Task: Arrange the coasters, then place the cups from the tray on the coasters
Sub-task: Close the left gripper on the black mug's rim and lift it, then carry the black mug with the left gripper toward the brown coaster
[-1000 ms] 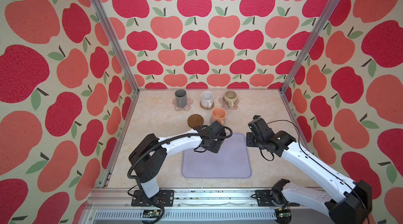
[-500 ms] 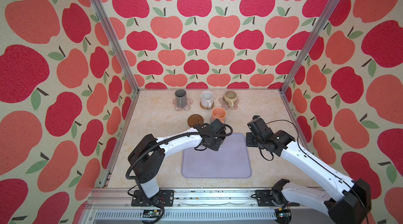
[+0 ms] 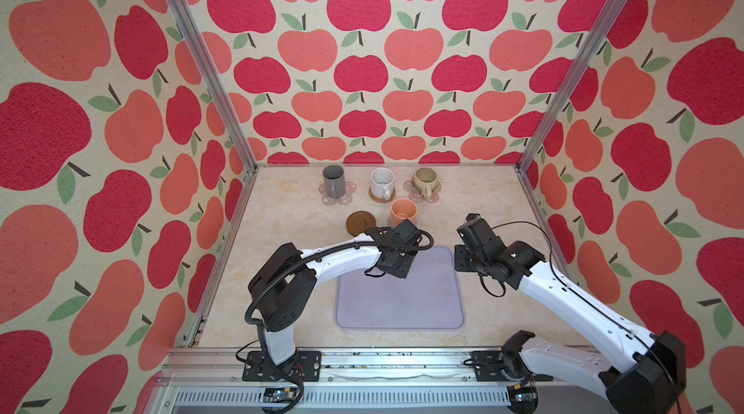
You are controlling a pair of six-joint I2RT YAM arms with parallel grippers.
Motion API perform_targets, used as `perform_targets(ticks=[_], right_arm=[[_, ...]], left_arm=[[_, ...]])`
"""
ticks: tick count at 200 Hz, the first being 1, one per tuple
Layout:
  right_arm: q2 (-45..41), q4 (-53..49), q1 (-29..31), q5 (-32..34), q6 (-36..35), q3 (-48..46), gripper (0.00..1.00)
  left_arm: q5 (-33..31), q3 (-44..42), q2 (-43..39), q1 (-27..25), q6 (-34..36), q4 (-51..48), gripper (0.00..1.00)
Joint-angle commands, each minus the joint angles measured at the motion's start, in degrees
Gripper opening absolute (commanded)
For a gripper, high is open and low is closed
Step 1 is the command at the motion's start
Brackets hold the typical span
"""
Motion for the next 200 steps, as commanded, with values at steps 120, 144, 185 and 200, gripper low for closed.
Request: perform_targets(ticks=[120,144,185,200], right_arm=[[-3.27,-2.81,-0.15,0.52,-0.86,-0.79,0.49],[-4.11,-3.00,-0.16,0.62,-0.74,-1.10,0.49],[-5.47,-3.40,-0.19,0.70,-0.29,-1.93,0.49],[-5.79,-3.62,-0.17,0.84,-0.25,-1.98,0.49]], left_arm=[[-3.85,3.80,3.12,-0.43,-0.73,-2.57,0.00],[-3.86,4.01,3.09,-0.47,-0.82,-2.81,0.00],[-3.76,4.09,2.92,-0.41,-0.99,-3.02,0.00],[-3.76,4.09,2.45,-0.38,-0.82,-2.95,0.00]])
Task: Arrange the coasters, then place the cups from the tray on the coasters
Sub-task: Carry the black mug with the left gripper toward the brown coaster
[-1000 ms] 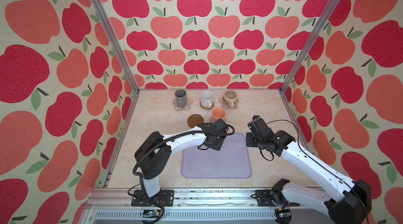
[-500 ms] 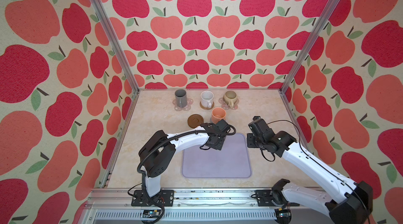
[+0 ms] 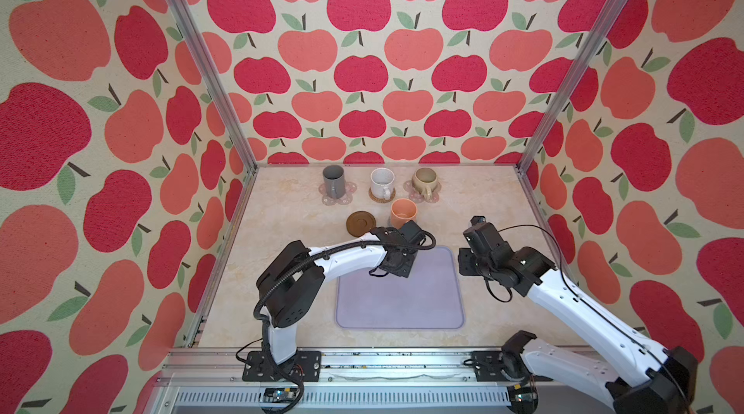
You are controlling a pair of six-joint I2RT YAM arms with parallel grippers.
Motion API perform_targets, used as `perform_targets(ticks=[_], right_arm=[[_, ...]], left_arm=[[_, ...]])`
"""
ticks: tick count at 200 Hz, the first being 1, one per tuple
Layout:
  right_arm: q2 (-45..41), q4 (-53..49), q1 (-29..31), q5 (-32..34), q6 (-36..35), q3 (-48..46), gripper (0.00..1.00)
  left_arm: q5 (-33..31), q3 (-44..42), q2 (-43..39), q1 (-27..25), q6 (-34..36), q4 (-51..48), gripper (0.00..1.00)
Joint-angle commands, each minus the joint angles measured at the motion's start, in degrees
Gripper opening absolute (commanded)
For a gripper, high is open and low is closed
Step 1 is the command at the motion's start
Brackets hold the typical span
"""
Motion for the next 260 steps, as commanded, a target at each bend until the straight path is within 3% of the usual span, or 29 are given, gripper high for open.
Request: perform_targets(ticks=[1,260], right_arm=[[-1.28,-2.09,-0.16,0.77,0.52,-0.67,0.49],[0.13,-0.20,-0.70,0.35,-0.49,-0.83,0.49]], left_arm=[[-1.16,1.76,-0.12,0.06,0.42,-1.94,0.00],[-2.28,-1.89,-11.78,6.78,0.73,-1.85,0.00]])
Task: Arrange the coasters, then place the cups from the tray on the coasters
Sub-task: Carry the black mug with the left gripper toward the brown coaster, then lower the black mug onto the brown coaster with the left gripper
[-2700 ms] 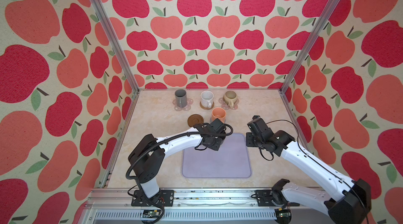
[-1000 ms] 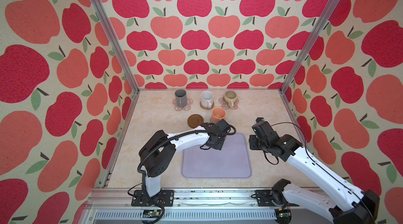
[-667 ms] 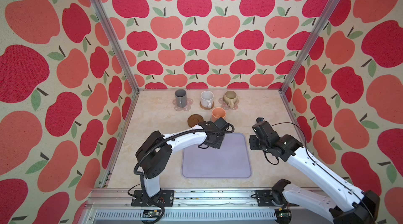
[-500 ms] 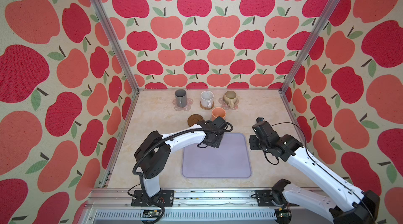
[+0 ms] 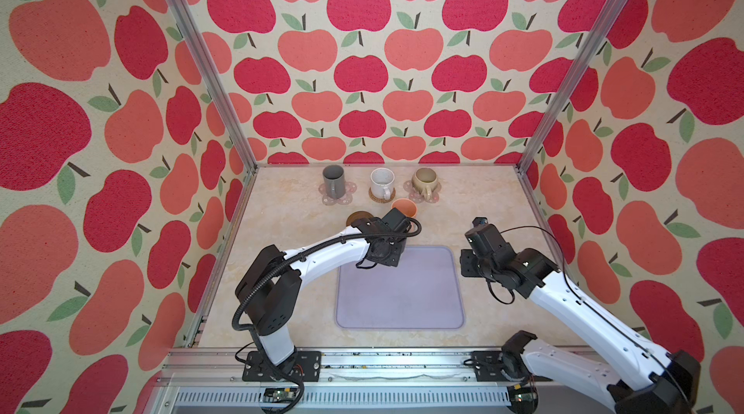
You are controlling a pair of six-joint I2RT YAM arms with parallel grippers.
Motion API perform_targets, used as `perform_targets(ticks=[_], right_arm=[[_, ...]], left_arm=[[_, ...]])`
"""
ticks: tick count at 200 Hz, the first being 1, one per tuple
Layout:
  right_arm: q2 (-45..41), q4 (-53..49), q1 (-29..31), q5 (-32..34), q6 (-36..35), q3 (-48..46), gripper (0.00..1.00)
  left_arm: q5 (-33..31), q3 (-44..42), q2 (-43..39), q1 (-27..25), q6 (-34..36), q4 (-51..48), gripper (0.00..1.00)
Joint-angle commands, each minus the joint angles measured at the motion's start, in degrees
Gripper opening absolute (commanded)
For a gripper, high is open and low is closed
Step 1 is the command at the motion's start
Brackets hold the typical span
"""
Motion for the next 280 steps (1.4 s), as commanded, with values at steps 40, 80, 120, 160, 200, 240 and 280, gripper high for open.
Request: perform_targets(ticks=[40,80,120,160,200,240,280], right_arm=[[1.79,1.30,-0.60,-0.38,-0.47,-0.79,0.49],[1.44,1.08,-0.62,0.27,0.01,-1.06,0.49],[1.79,1.02,-0.70,0.41,0.31,-1.34,0.49],[2.18,1.14,-0.79,0.92,0.23,-1.31,0.49],[2.66,1.30,-0.97,0.91,0.23,-1.33,0.49],[2.94,1.42,-1.21,1.07,-0.12,-1.13,0.49],[3.24,1.80,-1.67,1.08,-0.55,-1.10,0.49]], left_arm=[[-2.64,-1.57,-6.40,4.59,0.62,0.91,0.00],[-2.81,-1.69,-6.87,7.93,2.12,1.77,0.00],[-3.80,-0.69,-5.71,10.69,4.56,3.17,0.00],[-4.80,-0.03,-4.22,12.79,6.04,5.43,0.00],[-7.49,1.76,-1.38,14.12,6.88,6.77,0.00],[-7.73,2.71,0.97,15.60,6.64,8.76,0.00],[-8.26,3.66,2.80,16.72,6.01,9.95,0.00]])
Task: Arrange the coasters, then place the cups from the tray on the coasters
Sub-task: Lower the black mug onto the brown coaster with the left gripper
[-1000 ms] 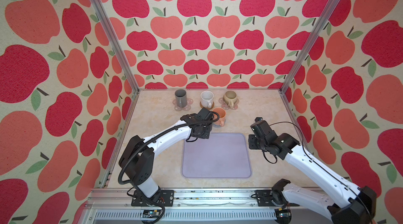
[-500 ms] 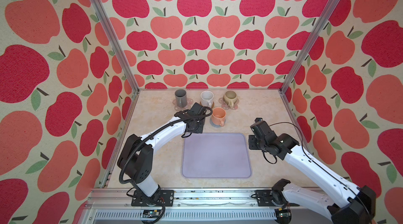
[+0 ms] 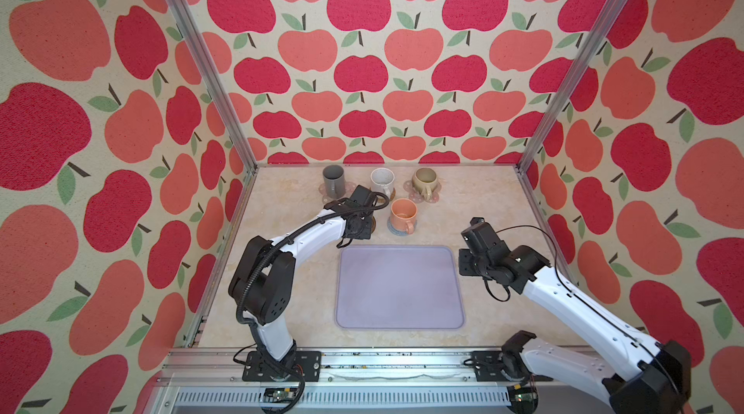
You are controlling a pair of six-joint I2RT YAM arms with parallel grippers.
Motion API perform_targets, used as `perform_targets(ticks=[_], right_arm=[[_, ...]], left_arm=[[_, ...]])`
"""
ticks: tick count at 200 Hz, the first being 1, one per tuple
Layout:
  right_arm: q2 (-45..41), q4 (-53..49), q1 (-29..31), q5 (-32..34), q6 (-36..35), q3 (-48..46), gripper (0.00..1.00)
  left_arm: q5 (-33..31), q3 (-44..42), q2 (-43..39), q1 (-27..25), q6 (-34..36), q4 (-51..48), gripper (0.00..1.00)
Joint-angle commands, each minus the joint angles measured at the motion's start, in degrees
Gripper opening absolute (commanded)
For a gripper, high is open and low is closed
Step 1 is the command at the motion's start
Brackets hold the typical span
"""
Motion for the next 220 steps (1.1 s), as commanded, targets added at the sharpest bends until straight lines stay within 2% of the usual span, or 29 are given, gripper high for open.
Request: perform_targets(ticks=[1,116,220], right_arm=[[0.43,0.23,-0.53,0.99,-0.58,-0.31,0.49],[1.67,1.13,-1.23,0.64,-1.59,-0.57,0.49],[1.67,0.96,-1.50,0.29,-2.12,-0.27,0.49]], left_arm=[[-2.66,3.22,0.84,0.66,-0.03,4.69,0.00],[-3.28,5.49,5.50,1.04,-1.33,5.86,0.00],[-2.93,4.98,5.53,0.81,-4.04,5.22,0.00]])
